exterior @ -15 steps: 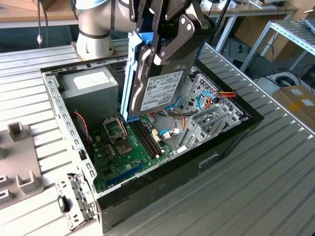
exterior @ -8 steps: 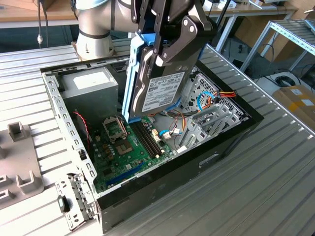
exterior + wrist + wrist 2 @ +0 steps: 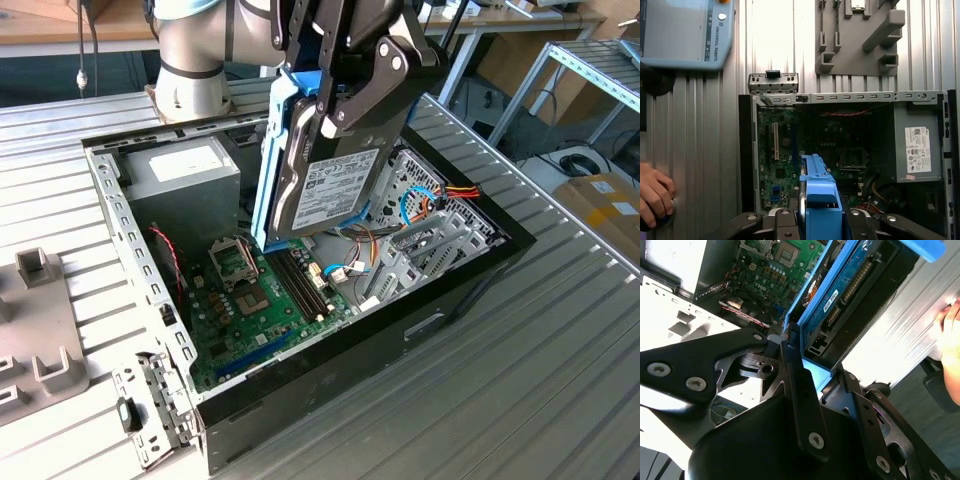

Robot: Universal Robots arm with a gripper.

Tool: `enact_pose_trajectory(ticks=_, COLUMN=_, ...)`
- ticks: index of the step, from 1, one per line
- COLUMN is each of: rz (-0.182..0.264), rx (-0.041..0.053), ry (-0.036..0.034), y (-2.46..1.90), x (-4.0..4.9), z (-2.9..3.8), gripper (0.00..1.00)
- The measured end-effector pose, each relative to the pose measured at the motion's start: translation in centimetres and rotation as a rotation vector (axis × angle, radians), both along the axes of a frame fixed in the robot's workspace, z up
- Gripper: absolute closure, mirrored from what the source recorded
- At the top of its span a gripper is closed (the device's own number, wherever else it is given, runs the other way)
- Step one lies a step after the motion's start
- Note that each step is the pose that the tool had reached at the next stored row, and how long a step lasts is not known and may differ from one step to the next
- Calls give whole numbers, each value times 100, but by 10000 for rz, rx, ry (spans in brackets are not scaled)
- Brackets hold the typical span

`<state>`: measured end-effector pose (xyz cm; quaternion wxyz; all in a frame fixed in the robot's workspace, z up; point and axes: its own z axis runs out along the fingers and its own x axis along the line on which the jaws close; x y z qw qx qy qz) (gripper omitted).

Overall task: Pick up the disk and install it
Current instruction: 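Pick up the disk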

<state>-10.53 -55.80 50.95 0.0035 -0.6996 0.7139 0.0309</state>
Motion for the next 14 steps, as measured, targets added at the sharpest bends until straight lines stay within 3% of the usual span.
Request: enact_pose_trajectory(ticks=14, rz=0, rx=-1, ry=0, y=-52, x=28, z=-9, gripper=63)
